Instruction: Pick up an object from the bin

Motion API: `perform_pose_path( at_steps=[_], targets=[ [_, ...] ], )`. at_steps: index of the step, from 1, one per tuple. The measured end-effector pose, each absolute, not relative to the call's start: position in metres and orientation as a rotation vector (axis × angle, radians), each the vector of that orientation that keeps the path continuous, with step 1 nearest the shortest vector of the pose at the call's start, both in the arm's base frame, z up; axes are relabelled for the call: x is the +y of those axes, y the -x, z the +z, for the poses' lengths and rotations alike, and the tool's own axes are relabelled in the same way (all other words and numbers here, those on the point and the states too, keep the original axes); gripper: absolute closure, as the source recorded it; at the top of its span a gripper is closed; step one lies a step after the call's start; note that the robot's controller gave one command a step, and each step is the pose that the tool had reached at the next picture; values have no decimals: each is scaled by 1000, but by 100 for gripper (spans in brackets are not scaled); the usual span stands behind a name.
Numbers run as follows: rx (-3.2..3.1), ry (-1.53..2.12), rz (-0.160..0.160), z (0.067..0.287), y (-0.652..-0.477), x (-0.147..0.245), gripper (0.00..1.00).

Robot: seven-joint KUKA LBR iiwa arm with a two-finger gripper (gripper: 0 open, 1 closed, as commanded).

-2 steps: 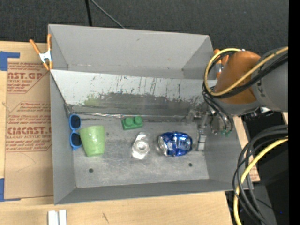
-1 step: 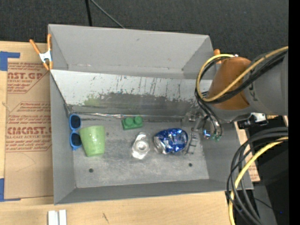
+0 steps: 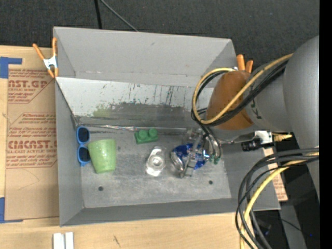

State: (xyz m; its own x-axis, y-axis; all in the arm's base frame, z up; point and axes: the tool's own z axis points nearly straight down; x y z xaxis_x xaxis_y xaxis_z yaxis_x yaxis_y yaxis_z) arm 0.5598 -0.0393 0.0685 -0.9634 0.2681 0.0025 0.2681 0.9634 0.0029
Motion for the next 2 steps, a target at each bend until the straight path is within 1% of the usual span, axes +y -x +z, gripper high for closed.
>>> perform_pose_path(
  at_steps=[1,2],
  targets=[
    [-3112,431,0,70,-561,-43,100],
    [-3122,414,-2,237,-510,-31,100]
  ],
)
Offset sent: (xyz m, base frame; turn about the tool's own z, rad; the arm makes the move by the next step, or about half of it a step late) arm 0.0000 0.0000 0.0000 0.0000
